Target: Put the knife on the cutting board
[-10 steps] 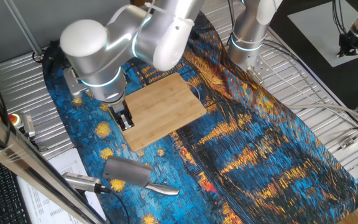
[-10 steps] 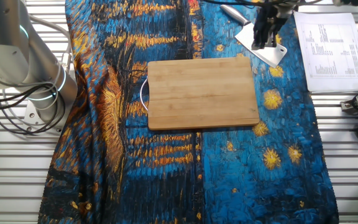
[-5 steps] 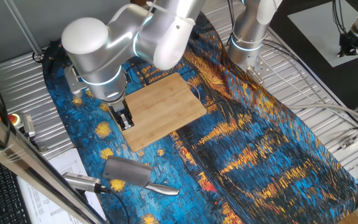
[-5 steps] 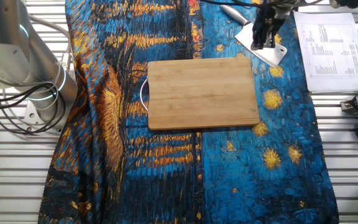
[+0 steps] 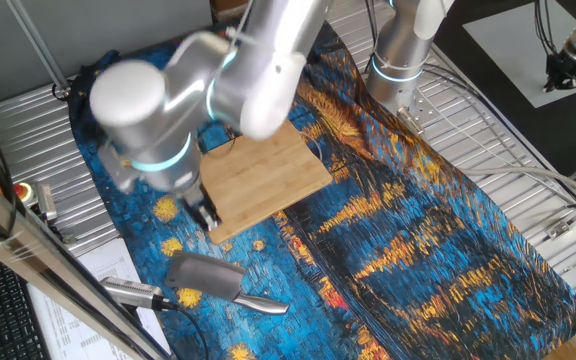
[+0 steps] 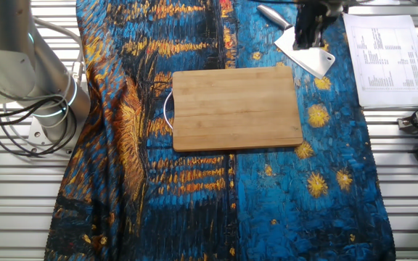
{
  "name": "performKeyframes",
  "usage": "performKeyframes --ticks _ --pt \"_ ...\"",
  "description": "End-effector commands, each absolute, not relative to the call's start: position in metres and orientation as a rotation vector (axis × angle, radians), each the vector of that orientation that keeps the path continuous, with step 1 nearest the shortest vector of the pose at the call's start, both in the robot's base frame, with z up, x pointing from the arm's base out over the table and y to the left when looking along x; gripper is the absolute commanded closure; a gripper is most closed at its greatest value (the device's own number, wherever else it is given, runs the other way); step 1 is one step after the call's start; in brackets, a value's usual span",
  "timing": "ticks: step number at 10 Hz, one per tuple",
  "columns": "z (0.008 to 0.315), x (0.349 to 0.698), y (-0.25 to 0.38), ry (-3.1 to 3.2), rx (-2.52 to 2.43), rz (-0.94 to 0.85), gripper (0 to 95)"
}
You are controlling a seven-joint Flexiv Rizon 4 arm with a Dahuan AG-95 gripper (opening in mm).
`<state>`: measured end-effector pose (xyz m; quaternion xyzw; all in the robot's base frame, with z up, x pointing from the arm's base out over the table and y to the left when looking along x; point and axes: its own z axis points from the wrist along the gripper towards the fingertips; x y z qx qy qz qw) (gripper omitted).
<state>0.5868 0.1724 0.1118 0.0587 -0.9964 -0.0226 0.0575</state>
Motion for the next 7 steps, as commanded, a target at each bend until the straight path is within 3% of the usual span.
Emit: performKeyframes --ticks 1,7 --pt "0.108 0.586 0.187 -3.039 0.045 -0.070 95.0" --pt "0.097 0.585 0.227 -3.073 -0.087 -0.092 95.0"
